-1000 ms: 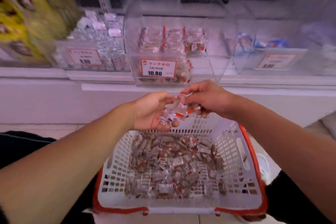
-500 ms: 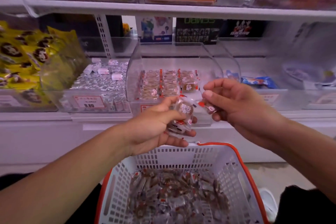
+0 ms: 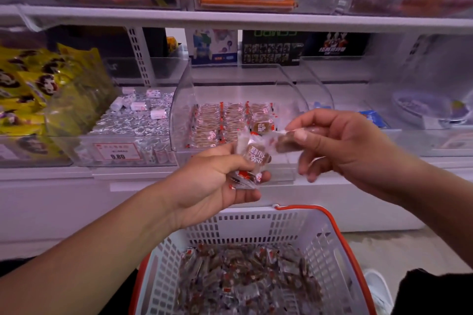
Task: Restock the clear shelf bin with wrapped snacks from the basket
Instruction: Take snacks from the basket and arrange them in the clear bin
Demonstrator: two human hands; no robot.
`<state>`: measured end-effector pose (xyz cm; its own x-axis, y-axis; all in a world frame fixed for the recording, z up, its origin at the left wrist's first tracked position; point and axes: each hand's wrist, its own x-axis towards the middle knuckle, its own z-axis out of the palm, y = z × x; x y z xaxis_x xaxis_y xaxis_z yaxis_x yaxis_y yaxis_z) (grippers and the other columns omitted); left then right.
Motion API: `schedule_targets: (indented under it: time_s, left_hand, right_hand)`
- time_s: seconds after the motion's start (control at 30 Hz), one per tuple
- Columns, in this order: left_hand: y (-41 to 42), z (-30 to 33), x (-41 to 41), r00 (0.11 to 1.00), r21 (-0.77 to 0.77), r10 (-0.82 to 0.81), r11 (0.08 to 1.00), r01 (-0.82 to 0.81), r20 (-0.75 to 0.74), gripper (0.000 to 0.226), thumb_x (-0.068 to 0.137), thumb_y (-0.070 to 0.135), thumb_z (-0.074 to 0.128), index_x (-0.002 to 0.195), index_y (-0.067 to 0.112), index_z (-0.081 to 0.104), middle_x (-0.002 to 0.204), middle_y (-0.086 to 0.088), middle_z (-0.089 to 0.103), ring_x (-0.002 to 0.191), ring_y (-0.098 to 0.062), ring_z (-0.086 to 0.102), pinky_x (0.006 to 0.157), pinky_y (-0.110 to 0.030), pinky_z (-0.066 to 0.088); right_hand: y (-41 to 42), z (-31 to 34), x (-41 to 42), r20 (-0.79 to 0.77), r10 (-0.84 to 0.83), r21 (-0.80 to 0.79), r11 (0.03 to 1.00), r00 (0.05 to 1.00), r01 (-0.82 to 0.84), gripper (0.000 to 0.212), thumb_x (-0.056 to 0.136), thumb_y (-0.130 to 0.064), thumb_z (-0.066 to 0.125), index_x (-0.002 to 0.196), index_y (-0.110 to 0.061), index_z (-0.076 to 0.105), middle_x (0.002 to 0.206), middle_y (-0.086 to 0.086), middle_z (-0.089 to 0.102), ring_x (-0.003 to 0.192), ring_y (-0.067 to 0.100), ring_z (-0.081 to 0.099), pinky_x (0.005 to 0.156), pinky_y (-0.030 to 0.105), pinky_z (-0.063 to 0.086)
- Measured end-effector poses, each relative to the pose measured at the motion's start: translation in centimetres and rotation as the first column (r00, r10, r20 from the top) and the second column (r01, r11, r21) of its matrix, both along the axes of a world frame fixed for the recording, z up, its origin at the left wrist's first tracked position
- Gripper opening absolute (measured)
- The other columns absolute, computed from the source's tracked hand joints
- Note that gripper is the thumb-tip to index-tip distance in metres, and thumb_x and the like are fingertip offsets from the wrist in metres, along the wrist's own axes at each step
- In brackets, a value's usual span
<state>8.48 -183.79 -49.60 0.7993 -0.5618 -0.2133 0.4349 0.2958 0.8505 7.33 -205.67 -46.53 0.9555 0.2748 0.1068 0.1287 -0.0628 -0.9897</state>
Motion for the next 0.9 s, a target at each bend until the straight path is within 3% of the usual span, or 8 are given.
schedule_targets:
  time_s: [0.1, 0.23, 0.4, 0.5, 0.6, 0.7, 0.8, 0.9]
  left_hand:
    - [0.0, 0.1, -0.2, 0.999, 0.064, 0.004, 0.998, -0.007, 0.047, 0.046, 0.089, -0.006, 0.055, 0.134, 0.003, 0.052, 0.106, -0.014, 0.067, 0.081, -0.017, 0.069, 0.057, -0.030, 0.056]
    - [0.0, 0.4, -0.5, 0.997, 0.041, -0.053, 0.998, 0.051, 0.055, 0.041, 0.096, -0.003, 0.046, 0.136, 0.006, 0.047, 0.107, -0.012, 0.069, 0.082, -0.014, 0.068, 0.065, -0.034, 0.057]
    - [0.0, 1.0, -0.9, 0.980, 0.011, -0.198, 0.980, 0.197, 0.030, 0.051, 0.092, 0.033, 0.039, 0.132, 0.009, 0.057, 0.099, -0.006, 0.062, 0.082, -0.014, 0.057, 0.079, -0.037, 0.052]
    - [-0.1, 0.8, -0.8, 0.989, 0.012, -0.149, 0.989, 0.149, -0.018, 0.046, 0.104, 0.033, 0.031, 0.132, 0.009, 0.059, 0.103, -0.007, 0.066, 0.088, -0.019, 0.061, 0.082, -0.042, 0.057]
    - [-0.2, 0.5, -0.8, 0.994, -0.037, -0.104, 0.994, 0.103, -0.029, 0.037, 0.105, 0.021, 0.035, 0.134, 0.010, 0.055, 0.099, -0.008, 0.071, 0.081, -0.019, 0.067, 0.072, -0.040, 0.061]
    - [-0.2, 0.2, -0.7, 0.997, 0.020, -0.065, 0.998, 0.065, -0.028, 0.036, 0.104, 0.022, 0.034, 0.121, 0.011, 0.064, 0.103, -0.012, 0.067, 0.082, -0.019, 0.063, 0.067, -0.037, 0.060]
    - [0.0, 0.3, -0.8, 0.991, 0.032, -0.127, 0.991, 0.128, -0.036, 0.046, 0.099, 0.030, 0.027, 0.119, 0.012, 0.064, 0.094, -0.009, 0.061, 0.078, -0.017, 0.056, 0.073, -0.038, 0.055]
    - [0.2, 0.5, -0.7, 0.992, 0.024, -0.122, 0.992, 0.122, -0.014, 0.036, 0.099, 0.015, 0.034, 0.121, 0.007, 0.061, 0.090, -0.008, 0.064, 0.070, -0.015, 0.061, 0.072, -0.040, 0.056]
  right_hand:
    - [-0.2, 0.2, 0.1, 0.060, 0.008, -0.101, 0.995, 0.998, -0.002, 0.022, 0.074, -0.029, 0.074, 0.089, -0.013, 0.070, 0.082, 0.020, 0.074, 0.044, 0.018, 0.058, 0.040, 0.025, 0.047]
    - [0.6, -0.6, -0.1, 0.006, 0.088, -0.151, 0.985, 0.996, -0.086, 0.041, 0.071, -0.011, 0.075, 0.112, -0.011, 0.067, 0.076, 0.012, 0.070, 0.047, 0.020, 0.059, 0.042, 0.026, 0.049]
    - [1.8, -1.7, -0.2, 0.135, -0.038, -0.248, 0.966, 0.990, 0.071, 0.050, 0.069, -0.016, 0.078, 0.117, -0.021, 0.069, 0.081, -0.002, 0.064, 0.046, 0.012, 0.053, 0.042, 0.021, 0.046]
    - [1.9, -1.9, -0.3, 0.315, -0.056, -0.412, 0.891, 0.948, 0.190, 0.052, 0.069, -0.032, 0.076, 0.120, -0.033, 0.067, 0.103, 0.000, 0.059, 0.067, 0.003, 0.059, 0.060, 0.015, 0.049]
    - [2.0, -2.4, -0.4, 0.287, -0.002, -0.405, 0.906, 0.958, 0.123, 0.056, 0.079, -0.030, 0.069, 0.134, -0.033, 0.057, 0.124, -0.007, 0.059, 0.091, 0.008, 0.066, 0.076, 0.022, 0.055]
    - [2.5, -3.2, -0.6, 0.259, 0.073, -0.428, 0.903, 0.963, 0.046, 0.056, 0.090, -0.018, 0.065, 0.143, -0.029, 0.049, 0.125, -0.010, 0.065, 0.098, 0.005, 0.070, 0.090, 0.025, 0.055]
    - [3.1, -3.6, -0.8, 0.303, 0.092, -0.479, 0.875, 0.949, 0.068, 0.054, 0.091, -0.024, 0.063, 0.143, -0.027, 0.050, 0.122, -0.015, 0.067, 0.107, 0.001, 0.065, 0.098, 0.031, 0.052]
    - [3.0, -3.3, -0.7, 0.310, 0.091, -0.433, 0.900, 0.946, 0.055, 0.055, 0.088, -0.031, 0.061, 0.142, -0.029, 0.051, 0.127, -0.015, 0.065, 0.115, 0.001, 0.061, 0.101, 0.034, 0.051]
